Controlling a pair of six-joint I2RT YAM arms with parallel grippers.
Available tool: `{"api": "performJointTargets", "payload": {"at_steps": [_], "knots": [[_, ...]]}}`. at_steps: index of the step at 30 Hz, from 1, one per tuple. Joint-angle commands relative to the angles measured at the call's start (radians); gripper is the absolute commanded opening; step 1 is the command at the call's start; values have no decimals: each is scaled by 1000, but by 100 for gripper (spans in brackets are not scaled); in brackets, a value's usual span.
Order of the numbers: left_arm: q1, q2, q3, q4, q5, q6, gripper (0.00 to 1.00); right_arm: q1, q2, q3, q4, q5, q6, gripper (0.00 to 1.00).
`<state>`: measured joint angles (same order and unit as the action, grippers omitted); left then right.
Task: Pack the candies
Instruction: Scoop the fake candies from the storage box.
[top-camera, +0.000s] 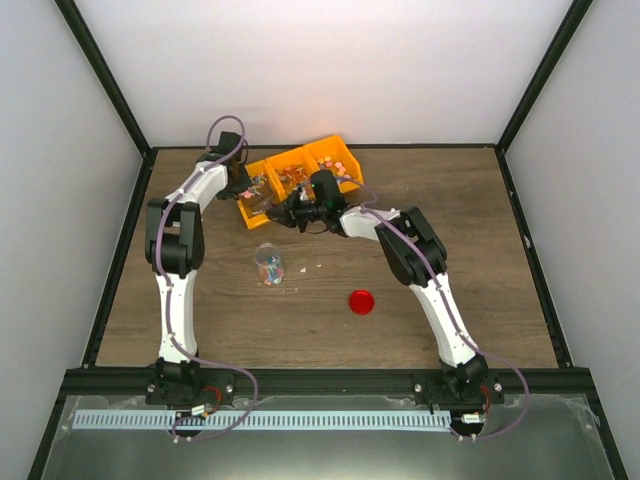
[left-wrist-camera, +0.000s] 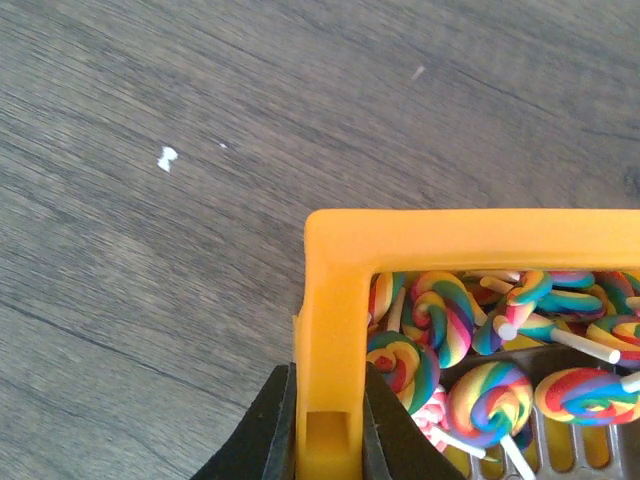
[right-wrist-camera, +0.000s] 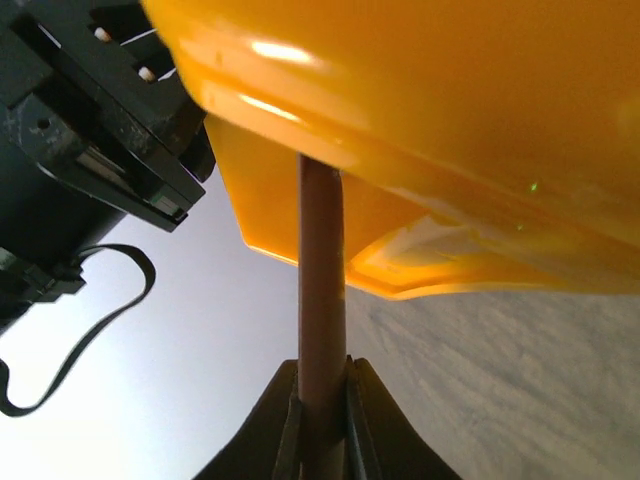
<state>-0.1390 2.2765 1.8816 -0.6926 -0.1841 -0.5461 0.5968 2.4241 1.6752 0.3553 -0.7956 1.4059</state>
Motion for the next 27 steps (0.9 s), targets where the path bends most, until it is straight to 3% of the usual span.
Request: {"api": "performJointTargets", "payload": {"at_steps": [1, 7, 12, 16, 23, 27], "knots": [[-30, 7, -35, -66, 126, -7, 4, -23, -97, 4, -240, 125, 149, 1], [-30, 12, -29, -63, 129, -14, 4, -1, -136, 118, -583, 123, 195, 1], [-30, 12, -31, -64, 117, -16, 4, 17, -171, 142, -730, 130, 319, 1], [-30, 16, -32, -64, 117, -17, 4, 18, -144, 228, -836, 103, 310, 1], [-30, 29, -22, -69, 132, 0, 4, 6, -40, 226, -793, 95, 328, 1], [-33, 32, 3, -78, 130, 33, 4, -3, 89, 256, -645, 75, 378, 1]]}}
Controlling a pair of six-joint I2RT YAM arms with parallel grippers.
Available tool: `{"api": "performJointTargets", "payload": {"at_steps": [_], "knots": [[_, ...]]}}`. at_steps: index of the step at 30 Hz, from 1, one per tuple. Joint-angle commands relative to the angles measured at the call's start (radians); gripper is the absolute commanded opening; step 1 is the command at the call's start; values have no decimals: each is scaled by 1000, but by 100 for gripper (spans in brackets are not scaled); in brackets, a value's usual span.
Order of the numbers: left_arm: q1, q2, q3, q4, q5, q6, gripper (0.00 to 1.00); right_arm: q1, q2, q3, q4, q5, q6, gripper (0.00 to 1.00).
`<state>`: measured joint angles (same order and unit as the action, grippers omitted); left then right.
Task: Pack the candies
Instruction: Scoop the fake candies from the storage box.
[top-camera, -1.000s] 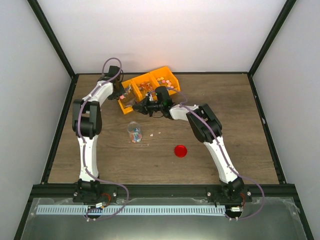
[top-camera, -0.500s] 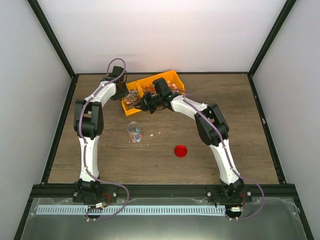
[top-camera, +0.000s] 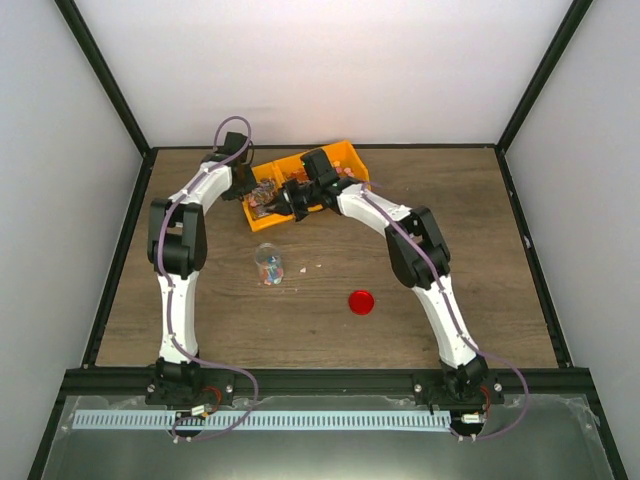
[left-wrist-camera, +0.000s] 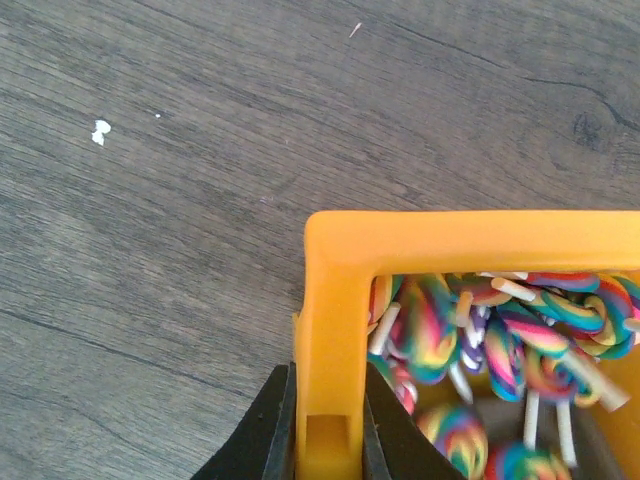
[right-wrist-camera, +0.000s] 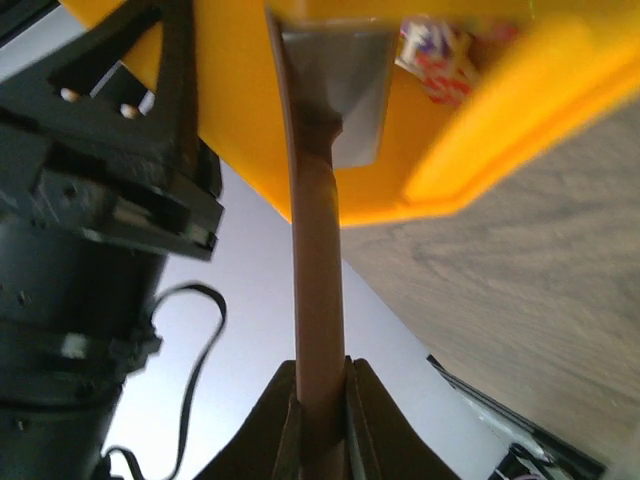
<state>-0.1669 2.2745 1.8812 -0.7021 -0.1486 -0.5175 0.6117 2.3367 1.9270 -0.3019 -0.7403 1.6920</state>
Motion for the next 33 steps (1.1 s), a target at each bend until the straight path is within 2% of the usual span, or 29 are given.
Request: {"api": "performJointTargets", "payload": {"at_steps": [1, 6, 9, 15, 23, 28, 33], "knots": [[-6, 34, 17, -73, 91, 13, 4, -22, 208, 14, 62, 9, 100, 1], [-6, 32, 14, -75, 100, 24, 4, -45, 306, 88, 157, 3, 28, 1], [-6, 34, 3, -64, 121, 25, 4, -58, 315, 18, 350, -45, -27, 1], [-8, 33, 2, -60, 130, 27, 4, -70, 308, -116, 550, -110, -131, 1], [-7, 17, -10, -58, 120, 19, 4, -75, 312, -152, 726, -138, -187, 1], [12, 20, -6, -68, 145, -7, 4, -75, 277, -238, 925, -169, -179, 1], [28, 19, -2, -69, 149, -22, 4, -75, 217, -316, 957, -185, -217, 1]]}}
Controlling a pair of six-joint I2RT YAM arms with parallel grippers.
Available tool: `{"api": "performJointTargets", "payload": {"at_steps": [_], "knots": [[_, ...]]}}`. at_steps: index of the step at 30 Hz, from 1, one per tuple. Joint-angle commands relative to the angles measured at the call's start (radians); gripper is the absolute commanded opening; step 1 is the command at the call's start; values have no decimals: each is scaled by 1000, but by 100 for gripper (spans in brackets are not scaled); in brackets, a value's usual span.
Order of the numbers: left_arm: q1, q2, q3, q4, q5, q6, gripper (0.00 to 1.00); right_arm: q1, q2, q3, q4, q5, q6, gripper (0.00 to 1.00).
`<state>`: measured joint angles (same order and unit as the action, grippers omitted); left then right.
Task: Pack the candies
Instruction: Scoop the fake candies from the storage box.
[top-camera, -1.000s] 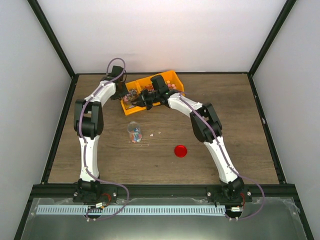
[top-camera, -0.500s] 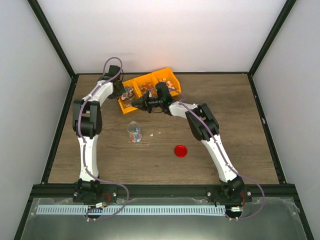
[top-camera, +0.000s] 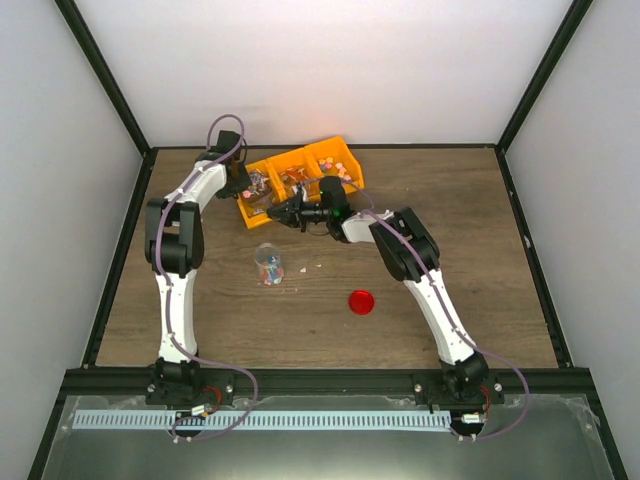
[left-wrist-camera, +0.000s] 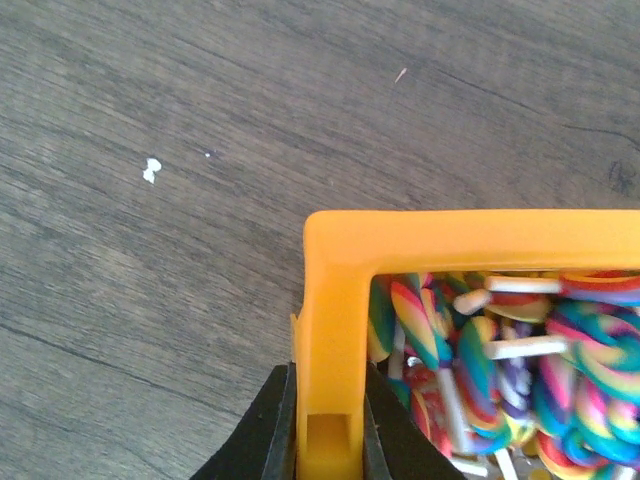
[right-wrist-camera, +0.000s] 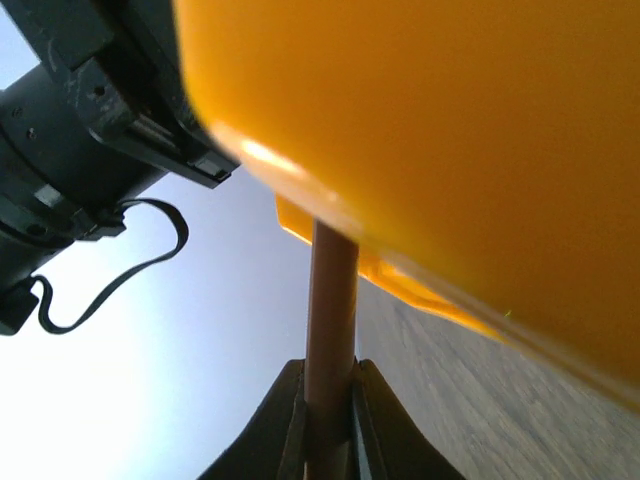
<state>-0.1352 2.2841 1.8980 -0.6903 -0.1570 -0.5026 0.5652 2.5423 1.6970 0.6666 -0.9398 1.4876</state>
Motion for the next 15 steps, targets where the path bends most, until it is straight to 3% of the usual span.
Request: {"api": "performJointTargets", "payload": {"at_steps": [1, 5, 8, 15], "knots": [[-1, 10, -16, -82, 156, -39, 4, -29, 0, -110, -3, 13, -11, 1], [6, 9, 0, -90, 158, -45, 5, -28, -31, -169, 18, 7, -11, 1], [12, 6, 25, -103, 162, -43, 18, -28, -55, -207, 17, 8, -15, 1], [24, -23, 42, -119, 171, -45, 28, -28, -70, -211, -17, -3, -47, 1]]}}
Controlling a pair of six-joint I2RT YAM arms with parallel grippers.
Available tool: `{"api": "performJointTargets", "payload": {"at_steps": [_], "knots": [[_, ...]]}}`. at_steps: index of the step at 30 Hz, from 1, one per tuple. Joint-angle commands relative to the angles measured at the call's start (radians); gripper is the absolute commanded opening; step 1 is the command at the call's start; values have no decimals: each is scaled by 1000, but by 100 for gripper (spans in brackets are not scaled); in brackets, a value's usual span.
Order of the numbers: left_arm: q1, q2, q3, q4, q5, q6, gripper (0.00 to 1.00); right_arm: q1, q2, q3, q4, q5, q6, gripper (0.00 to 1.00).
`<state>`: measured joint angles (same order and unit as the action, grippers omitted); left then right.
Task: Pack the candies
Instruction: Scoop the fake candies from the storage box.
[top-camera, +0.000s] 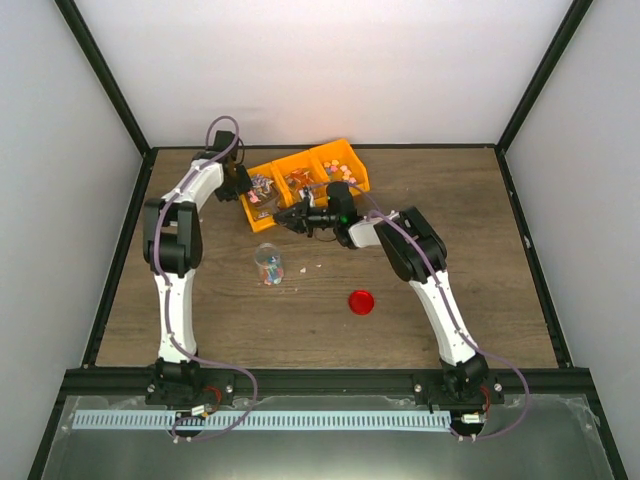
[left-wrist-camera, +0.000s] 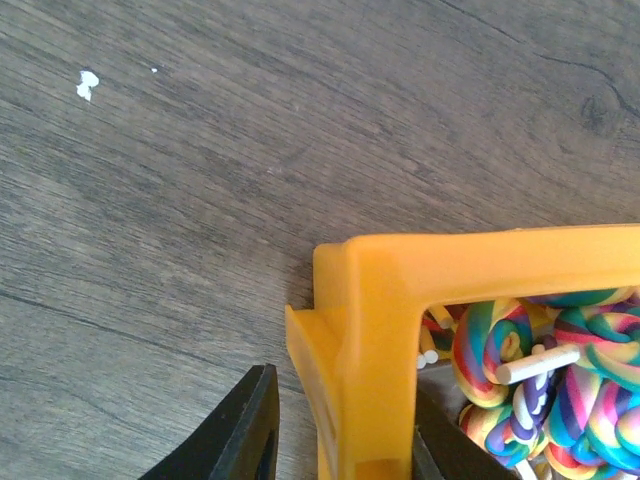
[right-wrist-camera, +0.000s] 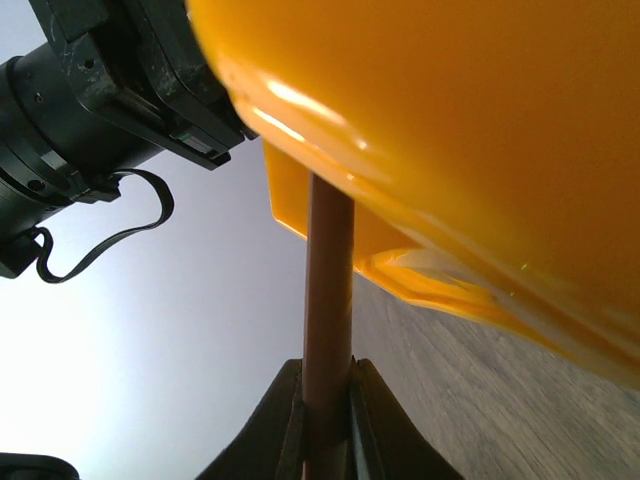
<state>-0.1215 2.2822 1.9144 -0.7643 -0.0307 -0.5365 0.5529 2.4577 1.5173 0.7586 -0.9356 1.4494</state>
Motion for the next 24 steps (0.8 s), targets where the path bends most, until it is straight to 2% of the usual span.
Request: {"api": "performJointTargets", "payload": {"at_steps": [1, 14, 24], "knots": [[12, -27, 26, -47, 48, -11, 29, -16, 15, -31, -117, -9, -16, 1], [98, -126, 30, -48, 100, -26, 30, -16, -39, -58, -134, -44, -120, 1], [103, -130, 2, -40, 123, -23, 30, -18, -67, -70, -82, -60, -128, 1]]}}
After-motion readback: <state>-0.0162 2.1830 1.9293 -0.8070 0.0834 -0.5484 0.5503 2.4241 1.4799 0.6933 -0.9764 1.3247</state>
